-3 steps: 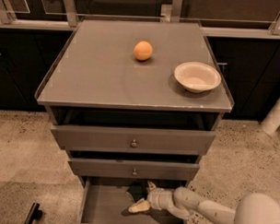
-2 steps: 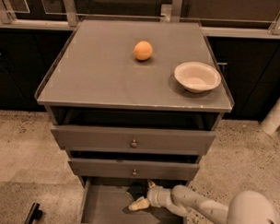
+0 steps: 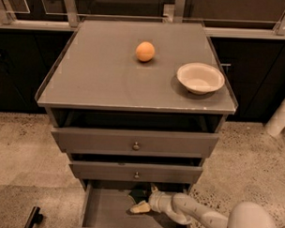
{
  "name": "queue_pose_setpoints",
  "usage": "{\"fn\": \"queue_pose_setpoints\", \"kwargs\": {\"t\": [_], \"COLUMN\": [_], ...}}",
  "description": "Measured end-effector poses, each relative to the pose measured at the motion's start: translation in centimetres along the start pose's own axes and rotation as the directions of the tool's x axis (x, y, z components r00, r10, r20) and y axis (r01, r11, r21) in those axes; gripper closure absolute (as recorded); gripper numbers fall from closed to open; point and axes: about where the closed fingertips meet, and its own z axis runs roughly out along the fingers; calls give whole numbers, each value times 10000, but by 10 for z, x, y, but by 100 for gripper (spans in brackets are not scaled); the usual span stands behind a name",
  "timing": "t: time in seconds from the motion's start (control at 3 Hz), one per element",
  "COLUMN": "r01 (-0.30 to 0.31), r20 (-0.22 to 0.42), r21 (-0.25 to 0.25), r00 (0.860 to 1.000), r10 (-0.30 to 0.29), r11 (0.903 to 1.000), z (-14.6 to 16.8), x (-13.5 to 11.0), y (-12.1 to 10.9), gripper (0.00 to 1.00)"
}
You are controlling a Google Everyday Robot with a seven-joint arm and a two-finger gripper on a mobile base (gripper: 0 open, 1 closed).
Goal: Pick sponge from bottom drawer and place on counter
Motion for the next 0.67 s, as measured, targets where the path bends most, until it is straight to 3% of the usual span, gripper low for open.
{"fn": "queue_pose_setpoints", "kwargs": {"t": [0.33, 0.67], "r01": [-438, -820], "r20": [285, 484], "r21": [483, 653], "r00": [9987, 9957], "r10": [425, 789], "r11": [9979, 9945], "z": [6, 12], "x": [13, 23], "y": [2, 8], "gripper": [0, 0]}}
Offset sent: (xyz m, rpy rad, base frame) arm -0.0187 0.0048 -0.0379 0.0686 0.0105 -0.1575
